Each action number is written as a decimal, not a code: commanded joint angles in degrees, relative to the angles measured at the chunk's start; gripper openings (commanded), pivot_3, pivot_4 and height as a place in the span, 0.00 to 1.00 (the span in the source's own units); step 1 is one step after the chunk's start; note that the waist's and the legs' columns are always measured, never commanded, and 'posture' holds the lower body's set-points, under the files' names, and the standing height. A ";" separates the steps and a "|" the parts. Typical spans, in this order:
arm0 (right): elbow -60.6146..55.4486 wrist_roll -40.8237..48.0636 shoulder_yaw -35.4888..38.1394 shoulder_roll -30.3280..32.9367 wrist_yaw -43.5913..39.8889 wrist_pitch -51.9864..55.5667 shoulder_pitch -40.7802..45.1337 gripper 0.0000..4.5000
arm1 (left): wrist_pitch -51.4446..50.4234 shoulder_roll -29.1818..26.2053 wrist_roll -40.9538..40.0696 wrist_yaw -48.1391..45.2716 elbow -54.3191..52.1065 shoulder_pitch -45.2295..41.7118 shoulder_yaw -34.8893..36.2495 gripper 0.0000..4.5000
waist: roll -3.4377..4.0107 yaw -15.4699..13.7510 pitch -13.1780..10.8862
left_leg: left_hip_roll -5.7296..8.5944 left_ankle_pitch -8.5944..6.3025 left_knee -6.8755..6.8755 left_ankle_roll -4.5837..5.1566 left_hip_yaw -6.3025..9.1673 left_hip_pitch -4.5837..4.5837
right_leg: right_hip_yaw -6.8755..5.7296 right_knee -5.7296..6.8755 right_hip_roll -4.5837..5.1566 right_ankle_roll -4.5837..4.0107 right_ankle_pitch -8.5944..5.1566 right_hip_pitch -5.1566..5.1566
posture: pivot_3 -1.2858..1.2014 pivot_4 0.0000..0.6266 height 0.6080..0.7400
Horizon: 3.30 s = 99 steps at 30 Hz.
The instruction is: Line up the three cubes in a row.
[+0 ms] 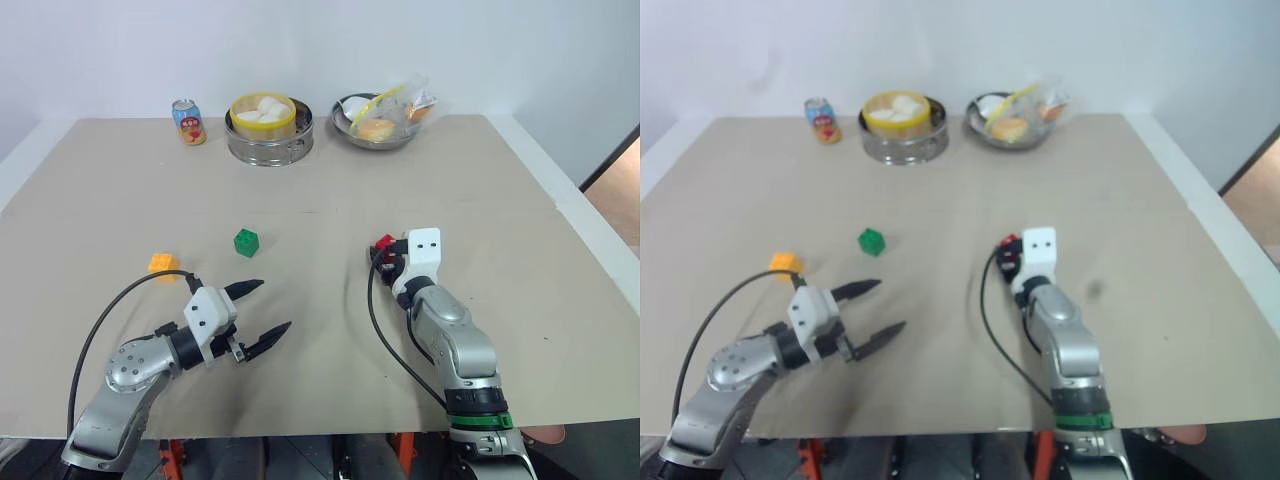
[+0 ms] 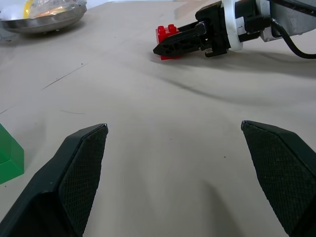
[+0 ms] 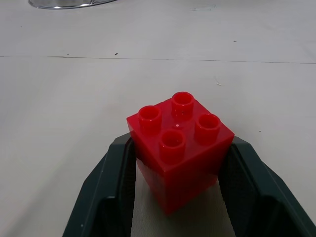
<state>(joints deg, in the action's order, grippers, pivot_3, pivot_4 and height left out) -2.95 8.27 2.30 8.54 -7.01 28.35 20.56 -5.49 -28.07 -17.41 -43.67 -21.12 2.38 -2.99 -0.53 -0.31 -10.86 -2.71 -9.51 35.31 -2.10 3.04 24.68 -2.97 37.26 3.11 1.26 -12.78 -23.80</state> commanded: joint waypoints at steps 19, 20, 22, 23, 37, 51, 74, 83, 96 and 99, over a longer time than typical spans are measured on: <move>-14.29 10.45 -14.94 19.68 -38.53 6.62 5.46 0.40 | 3.77 -4.27 -2.56 -5.88 -0.91 5.51 3.95 1.00 | 0.01 0.01 -0.03 | -0.10 -0.04 -0.01 0.06 -0.46 0.02 | 0.37 0.00 -0.03 0.04 0.05 -0.22 | 0.52 0.24 1.00; -13.34 9.84 -15.58 20.04 -39.15 6.25 6.01 0.40 | 3.87 -4.33 -2.55 -5.93 -1.11 5.90 4.00 1.00 | 0.01 0.02 -0.03 | -0.10 -0.05 -0.01 0.06 -0.46 0.02 | 0.37 0.00 -0.03 0.04 0.05 -0.23 | 0.52 0.24 1.00; -11.65 8.63 -16.57 20.55 -40.05 5.39 6.83 0.40 | 3.78 -4.45 -2.52 -5.78 -1.46 6.47 4.25 1.00 | 0.01 0.00 -0.03 | -0.11 -0.05 -0.02 0.05 -0.50 0.03 | 0.42 0.00 -0.05 0.03 0.06 -0.29 | 0.52 0.24 1.00; -10.98 8.30 -16.63 20.42 -39.80 5.69 7.10 0.40 | 3.73 -4.52 -2.47 -5.61 -1.67 6.82 4.45 1.00 | 0.01 0.00 -0.03 | -0.11 -0.05 -0.02 0.05 -0.49 0.04 | 0.40 0.00 -0.06 0.03 0.06 -0.29 | 0.52 0.24 1.00; -13.53 5.51 -12.55 12.31 -26.29 4.18 -0.36 0.40 | 3.07 -4.83 -2.39 -3.39 -3.84 9.91 5.66 1.00 | -0.05 -0.11 0.00 | -0.17 -0.06 -0.01 0.02 -0.71 0.07 | 0.66 0.00 -0.14 0.08 0.17 -0.42 | 0.52 0.24 1.00; -21.70 7.45 -15.29 12.52 -27.55 6.63 -5.90 0.40 | 1.68 -5.04 -3.65 -4.76 -3.69 8.06 5.36 1.00 | -0.06 -0.05 -0.01 | -0.27 -0.09 0.01 -0.01 -1.08 0.00 | 0.96 0.00 -0.17 0.12 0.27 -0.51 | 0.52 0.24 1.00; -17.51 5.91 -17.66 14.56 -31.39 2.97 -6.09 0.40 | 1.98 -4.18 -3.46 -3.80 -5.14 8.92 4.99 1.00 | -0.08 -0.06 -0.01 | -0.27 -0.09 0.04 -0.02 -1.12 0.00 | 0.99 0.00 -0.17 0.13 0.29 -0.52 | 0.52 0.24 1.00; -16.33 5.17 -17.95 14.23 -31.57 1.95 -6.57 0.40 | 2.52 -2.68 -6.41 -5.02 -6.38 7.81 4.91 1.00 | -0.09 -0.06 -0.01 | -0.27 -0.09 0.05 -0.01 -1.13 0.00 | 1.01 0.00 -0.17 0.14 0.30 -0.51 | 0.52 0.24 1.00; -17.17 7.13 -16.72 14.23 -32.80 2.98 -6.82 0.99 | 1.78 -3.08 -6.47 -5.01 -4.70 6.56 5.06 1.00 | -0.09 -0.06 0.00 | -0.28 -0.08 0.09 -0.01 -1.16 -0.01 | 1.05 0.00 -0.20 0.15 0.36 -0.50 | 0.52 0.24 1.00; -17.93 7.60 -15.94 14.84 -32.80 3.00 -6.96 0.99 | 1.71 -3.15 -6.16 -4.87 -4.70 6.67 5.09 1.00 | -0.10 -0.06 0.00 | -0.28 -0.08 0.09 -0.01 -1.16 -0.01 | 1.06 0.00 -0.20 0.15 0.36 -0.50 | 0.52 0.24 1.00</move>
<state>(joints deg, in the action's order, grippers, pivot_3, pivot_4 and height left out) -18.38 14.72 -15.33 23.14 -39.69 31.52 13.66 -4.12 -30.60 -23.58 -48.30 -25.25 9.08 1.96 -0.63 -0.38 -10.86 -2.99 -9.59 35.41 -2.12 1.88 24.68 -1.91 37.27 2.91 1.41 -12.42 -24.30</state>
